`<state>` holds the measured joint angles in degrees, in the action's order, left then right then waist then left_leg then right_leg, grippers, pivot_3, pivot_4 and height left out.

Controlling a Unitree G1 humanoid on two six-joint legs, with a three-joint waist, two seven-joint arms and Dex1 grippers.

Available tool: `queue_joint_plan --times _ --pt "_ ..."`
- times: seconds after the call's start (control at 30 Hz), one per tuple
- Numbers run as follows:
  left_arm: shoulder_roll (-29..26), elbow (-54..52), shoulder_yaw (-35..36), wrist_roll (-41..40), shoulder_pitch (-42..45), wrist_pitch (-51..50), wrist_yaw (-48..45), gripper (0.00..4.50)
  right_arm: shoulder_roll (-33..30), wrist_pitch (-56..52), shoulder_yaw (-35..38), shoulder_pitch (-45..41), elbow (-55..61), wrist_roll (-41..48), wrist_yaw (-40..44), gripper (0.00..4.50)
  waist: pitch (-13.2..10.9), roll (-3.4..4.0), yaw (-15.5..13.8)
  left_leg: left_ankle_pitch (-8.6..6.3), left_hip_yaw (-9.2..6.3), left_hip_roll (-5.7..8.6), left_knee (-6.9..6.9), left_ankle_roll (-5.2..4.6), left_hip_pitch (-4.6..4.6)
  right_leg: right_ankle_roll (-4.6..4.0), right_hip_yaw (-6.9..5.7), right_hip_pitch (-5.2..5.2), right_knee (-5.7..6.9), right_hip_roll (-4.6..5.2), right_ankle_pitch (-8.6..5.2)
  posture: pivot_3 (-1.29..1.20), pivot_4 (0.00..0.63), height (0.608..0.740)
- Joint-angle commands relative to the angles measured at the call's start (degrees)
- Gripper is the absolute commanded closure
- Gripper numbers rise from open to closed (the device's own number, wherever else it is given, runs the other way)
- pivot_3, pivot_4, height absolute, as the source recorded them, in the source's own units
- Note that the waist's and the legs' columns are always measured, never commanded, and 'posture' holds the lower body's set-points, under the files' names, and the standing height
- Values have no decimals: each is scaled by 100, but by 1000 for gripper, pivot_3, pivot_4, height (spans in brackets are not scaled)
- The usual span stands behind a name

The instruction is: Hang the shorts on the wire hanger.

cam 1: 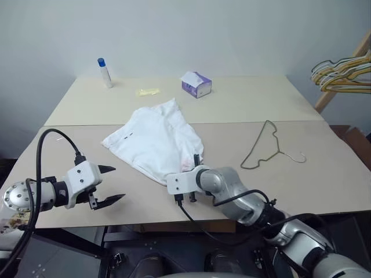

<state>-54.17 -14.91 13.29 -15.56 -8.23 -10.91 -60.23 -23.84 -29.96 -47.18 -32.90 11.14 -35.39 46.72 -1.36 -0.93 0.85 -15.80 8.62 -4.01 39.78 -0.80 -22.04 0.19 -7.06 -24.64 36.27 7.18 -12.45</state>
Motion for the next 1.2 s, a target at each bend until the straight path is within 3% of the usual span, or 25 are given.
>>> queue_joint_plan --times 0.03,0.17,0.37,0.6,0.87,1.1,1.2 --pt "-118 24 94 87 48 139 -33 0 -688 1243 527 210 698 197 -109 4475 0 0 -9 0 0 0 0 0 -1 3 0 0 -1 0 -2 17 0 740" --pt "-302 334 33 230 179 296 -188 0 -1973 2979 1274 705 1013 859 -92 4475 -1 -1 -11 -3 -3 2 -3 -3 4 25 -1 4 -8 1 -15 3 0 740" --pt "-562 1221 -459 718 733 806 -445 0 -2924 4942 2073 1019 318 1583 -112 4475 -3 -2 47 -23 -9 -6 -12 -35 56 27 4 38 -9 -3 -21 -7 0 740" --pt "-329 2498 -1207 925 1851 1575 -983 0 -2849 5332 2326 1063 -176 1471 -105 4475 -2 -2 68 -15 13 -6 -11 -22 55 24 9 37 -6 -3 -20 -21 0 740" --pt "292 4756 -2107 1636 3413 2490 -1210 0 -2616 5165 2536 1199 -70 1391 -81 4475 2 -7 98 -12 26 -4 3 -17 48 20 6 39 -3 -3 -16 -53 0 740" --pt "885 6581 -2357 1920 4455 2920 -1292 0 -2562 4961 2714 1422 109 1323 -76 4475 14 -12 171 -14 26 -3 9 -21 49 25 6 44 -1 -1 -17 -80 0 740" --pt "1028 7067 -2442 2068 4713 3170 -1391 600 -2533 4882 2756 1474 170 1262 -60 4500 17 -14 189 -15 26 -3 9 -23 52 25 7 46 -1 0 -18 -90 0 740"
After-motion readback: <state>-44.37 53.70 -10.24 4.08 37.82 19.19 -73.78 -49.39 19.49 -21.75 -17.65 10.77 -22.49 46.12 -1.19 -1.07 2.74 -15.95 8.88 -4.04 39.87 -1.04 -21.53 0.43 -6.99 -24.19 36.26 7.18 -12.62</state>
